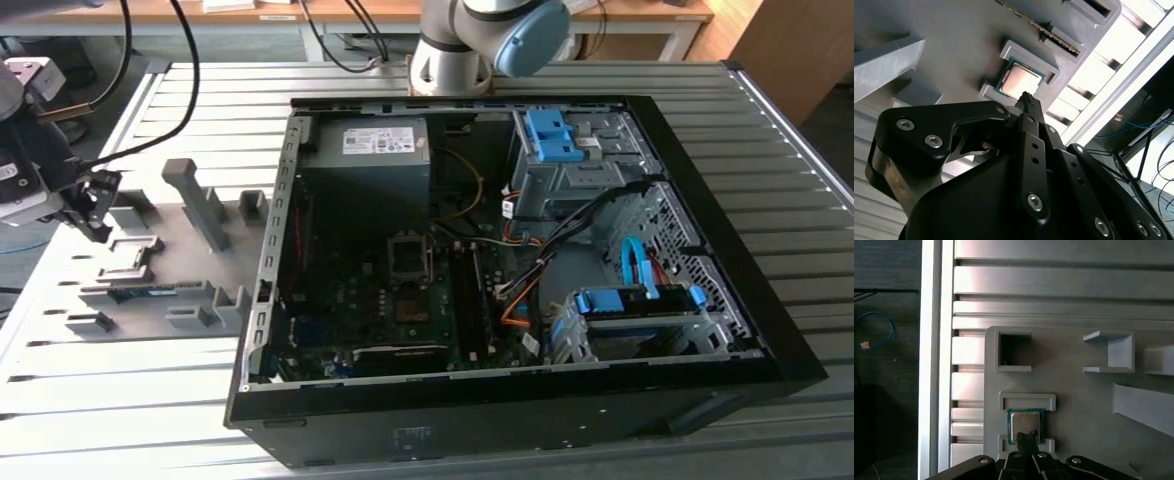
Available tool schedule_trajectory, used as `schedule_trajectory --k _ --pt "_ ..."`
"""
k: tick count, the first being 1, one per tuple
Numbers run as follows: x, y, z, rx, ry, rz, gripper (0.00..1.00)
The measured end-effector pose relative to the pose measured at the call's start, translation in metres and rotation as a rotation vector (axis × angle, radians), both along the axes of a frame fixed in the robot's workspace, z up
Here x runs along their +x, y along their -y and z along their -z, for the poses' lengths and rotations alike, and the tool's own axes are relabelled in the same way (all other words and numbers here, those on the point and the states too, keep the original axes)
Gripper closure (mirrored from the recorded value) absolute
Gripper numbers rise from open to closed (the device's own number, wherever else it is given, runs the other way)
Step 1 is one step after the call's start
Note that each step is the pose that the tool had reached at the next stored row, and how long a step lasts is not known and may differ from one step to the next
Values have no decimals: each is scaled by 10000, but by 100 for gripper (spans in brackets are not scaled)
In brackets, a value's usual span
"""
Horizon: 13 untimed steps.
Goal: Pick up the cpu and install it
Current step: 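Reach for the cpu, then pick up the cpu and move it towards the insertion slot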
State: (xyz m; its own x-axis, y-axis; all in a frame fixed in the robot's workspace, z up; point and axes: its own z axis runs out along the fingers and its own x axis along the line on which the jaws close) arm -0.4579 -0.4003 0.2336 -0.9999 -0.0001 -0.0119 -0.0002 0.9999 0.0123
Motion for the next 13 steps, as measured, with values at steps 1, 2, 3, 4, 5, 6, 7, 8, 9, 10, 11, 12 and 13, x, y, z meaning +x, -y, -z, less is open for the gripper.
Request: schedule_trajectory --k 1,2,3,4,5,6,7,8,9,10,11,12,13 --pt "0 0 0 -1 0 0 90" --pt "0 0 0 -1 0 0 90" --pt "0 0 0 -2 0 0 90" --pt "0 0 0 -2 0 0 90" --pt "0 0 0 -3 0 0 90" --pt "0 0 0 -3 1 0 90" --pt "0 0 0 -4 0 0 90" --pt "0 0 0 -5 1 0 90" --pt "0 0 0 -5 0 0 90" --pt "0 0 0 -6 0 0 90" --pt "0 0 0 -6 0 0 89" --pt "0 0 0 -7 0 0 84" --pt "0 0 0 -7 0 0 77"
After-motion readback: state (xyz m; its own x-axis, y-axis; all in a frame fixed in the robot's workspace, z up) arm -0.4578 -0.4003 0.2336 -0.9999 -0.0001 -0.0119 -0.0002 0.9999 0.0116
